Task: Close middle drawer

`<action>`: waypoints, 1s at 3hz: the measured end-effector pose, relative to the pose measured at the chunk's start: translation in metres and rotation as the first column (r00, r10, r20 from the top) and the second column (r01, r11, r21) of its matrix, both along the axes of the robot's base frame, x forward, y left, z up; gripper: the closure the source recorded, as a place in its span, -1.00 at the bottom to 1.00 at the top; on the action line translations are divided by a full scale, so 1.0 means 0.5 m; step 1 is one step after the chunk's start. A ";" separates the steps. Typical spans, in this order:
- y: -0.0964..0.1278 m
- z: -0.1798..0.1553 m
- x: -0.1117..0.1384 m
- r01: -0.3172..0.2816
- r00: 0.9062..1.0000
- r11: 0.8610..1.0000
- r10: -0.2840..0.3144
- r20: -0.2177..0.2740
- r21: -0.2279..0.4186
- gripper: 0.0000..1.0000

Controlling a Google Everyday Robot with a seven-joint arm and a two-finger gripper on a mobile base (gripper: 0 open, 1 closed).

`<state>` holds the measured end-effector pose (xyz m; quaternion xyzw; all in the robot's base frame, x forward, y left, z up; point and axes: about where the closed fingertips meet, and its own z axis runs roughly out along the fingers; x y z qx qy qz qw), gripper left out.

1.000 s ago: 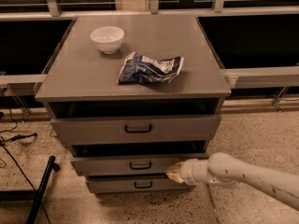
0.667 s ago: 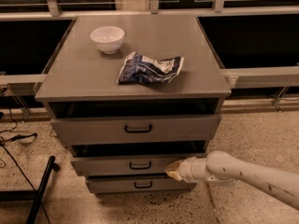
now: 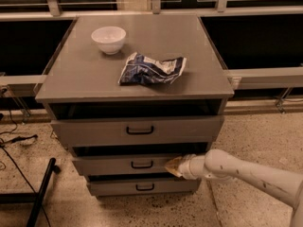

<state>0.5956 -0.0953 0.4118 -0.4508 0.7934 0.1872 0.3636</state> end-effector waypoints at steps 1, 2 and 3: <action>0.000 0.000 0.000 0.000 1.000 1.000 0.000 0.000 0.000 1.00; 0.003 0.019 -0.041 -0.024 0.999 1.000 0.024 -0.034 0.009 1.00; -0.003 0.035 -0.093 -0.049 0.994 0.998 0.052 -0.099 0.031 1.00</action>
Offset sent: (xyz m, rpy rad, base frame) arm -0.0599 -0.0007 0.0294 0.0235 0.0958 0.0655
